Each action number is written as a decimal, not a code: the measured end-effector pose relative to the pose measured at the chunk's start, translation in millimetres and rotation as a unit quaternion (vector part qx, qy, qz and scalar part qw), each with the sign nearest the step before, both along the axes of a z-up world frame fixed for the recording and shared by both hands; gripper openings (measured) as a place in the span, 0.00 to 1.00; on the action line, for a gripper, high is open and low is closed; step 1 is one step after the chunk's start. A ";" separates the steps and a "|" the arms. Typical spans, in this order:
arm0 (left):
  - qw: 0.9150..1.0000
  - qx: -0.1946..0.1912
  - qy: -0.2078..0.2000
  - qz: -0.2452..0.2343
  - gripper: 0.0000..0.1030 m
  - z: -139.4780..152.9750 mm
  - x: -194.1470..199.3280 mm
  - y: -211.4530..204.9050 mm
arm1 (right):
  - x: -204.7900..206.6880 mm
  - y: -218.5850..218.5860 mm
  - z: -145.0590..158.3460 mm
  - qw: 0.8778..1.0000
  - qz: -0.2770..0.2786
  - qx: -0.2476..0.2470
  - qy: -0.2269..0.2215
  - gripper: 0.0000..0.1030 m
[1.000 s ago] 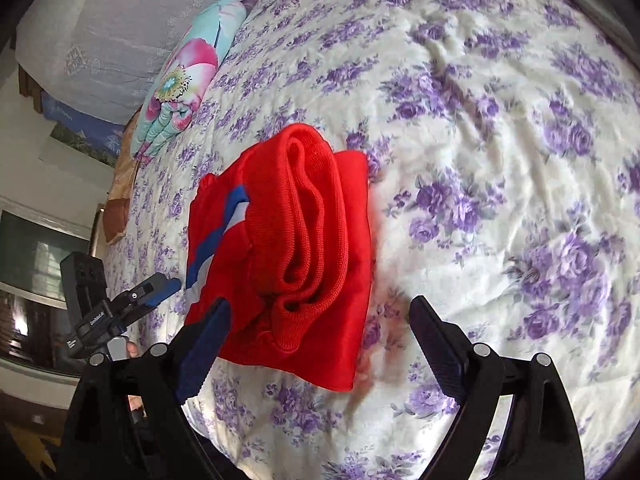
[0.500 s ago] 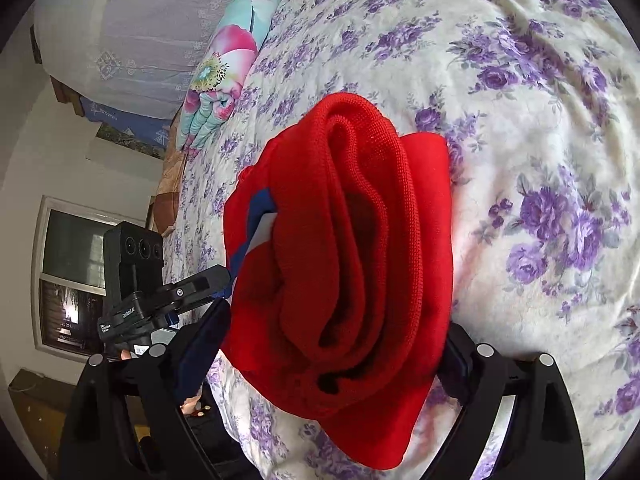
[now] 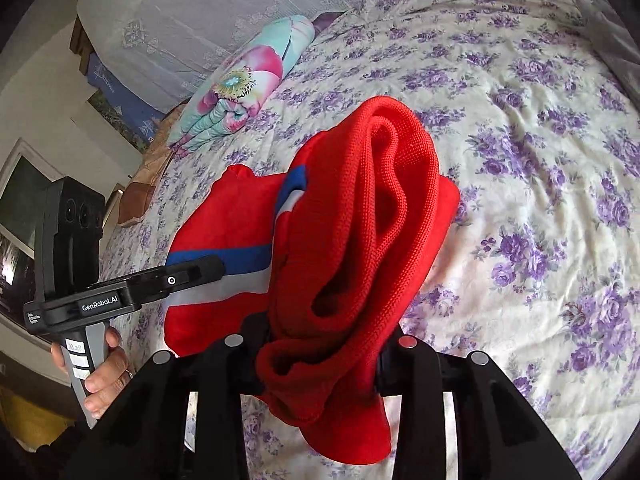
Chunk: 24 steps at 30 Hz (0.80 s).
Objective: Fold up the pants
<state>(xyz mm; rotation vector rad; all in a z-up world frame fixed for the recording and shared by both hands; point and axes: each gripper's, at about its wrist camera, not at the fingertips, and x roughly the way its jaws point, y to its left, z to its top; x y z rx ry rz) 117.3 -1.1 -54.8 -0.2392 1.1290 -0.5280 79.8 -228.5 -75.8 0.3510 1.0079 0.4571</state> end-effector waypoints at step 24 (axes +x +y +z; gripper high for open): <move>0.998 0.030 -0.045 0.041 0.24 43.0 390.7 -17.0 | 404.3 -2.0 30.8 0.997 -0.043 -0.053 -0.037 0.35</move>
